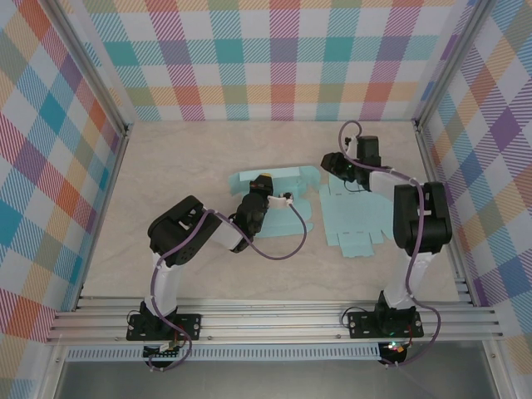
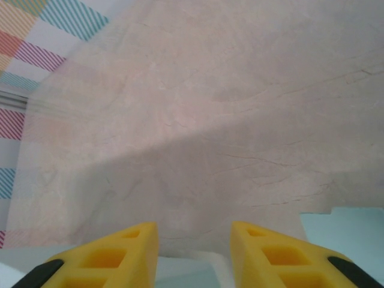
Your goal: Fold the paper box
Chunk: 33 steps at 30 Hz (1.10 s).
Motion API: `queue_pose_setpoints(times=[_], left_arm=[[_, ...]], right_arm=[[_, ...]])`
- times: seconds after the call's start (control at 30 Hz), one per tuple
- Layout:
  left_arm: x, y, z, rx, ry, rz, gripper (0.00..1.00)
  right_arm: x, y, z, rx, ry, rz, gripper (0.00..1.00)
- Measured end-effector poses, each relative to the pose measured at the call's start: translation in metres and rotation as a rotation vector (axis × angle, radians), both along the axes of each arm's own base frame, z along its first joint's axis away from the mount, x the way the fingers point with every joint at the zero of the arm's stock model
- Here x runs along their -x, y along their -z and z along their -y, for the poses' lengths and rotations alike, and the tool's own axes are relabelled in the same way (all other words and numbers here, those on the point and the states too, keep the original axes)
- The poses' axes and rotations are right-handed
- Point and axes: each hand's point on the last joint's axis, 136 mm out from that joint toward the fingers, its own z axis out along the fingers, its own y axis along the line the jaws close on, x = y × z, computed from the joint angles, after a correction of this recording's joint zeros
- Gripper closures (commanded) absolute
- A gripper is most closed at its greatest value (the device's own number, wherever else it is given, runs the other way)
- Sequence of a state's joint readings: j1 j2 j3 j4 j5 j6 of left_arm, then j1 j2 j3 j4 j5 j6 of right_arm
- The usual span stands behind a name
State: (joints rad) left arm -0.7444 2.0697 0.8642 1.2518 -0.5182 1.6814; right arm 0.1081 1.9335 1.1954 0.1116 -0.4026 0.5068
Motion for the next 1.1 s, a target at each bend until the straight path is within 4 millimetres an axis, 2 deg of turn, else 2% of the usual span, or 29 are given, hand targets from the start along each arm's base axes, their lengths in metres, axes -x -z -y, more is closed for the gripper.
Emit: queue_pose_setpoints(times=[0.17,0.33,0.5,0.67,0.93,1.1], left_arm=[[0.000,0.006,-0.001,-0.013,-0.003,0.001,1.00],[-0.001,0.009,-0.002,-0.015,-0.011,0.003,1.00],[-0.001,0.009,-0.003,-0.016,-0.017,0.007,1.00],[-0.001,0.010,-0.004,-0.015,-0.021,0.010,1.00],[-0.002,0.011,-0.005,-0.012,-0.025,0.027,1.00],[-0.002,0.011,-0.005,-0.017,-0.026,0.029,1.00]], right_arm=[[-0.004,0.018,-0.007,0.002,-0.049,-0.042,0.64],[0.004,0.019,-0.018,0.001,-0.117,-0.036,0.63],[0.030,0.029,-0.033,0.020,-0.188,-0.043,0.60],[0.047,0.026,-0.040,0.031,-0.228,-0.028,0.59],[0.055,0.026,-0.045,0.026,-0.291,0.011,0.56],[0.064,0.023,-0.046,0.019,-0.311,0.034,0.50]])
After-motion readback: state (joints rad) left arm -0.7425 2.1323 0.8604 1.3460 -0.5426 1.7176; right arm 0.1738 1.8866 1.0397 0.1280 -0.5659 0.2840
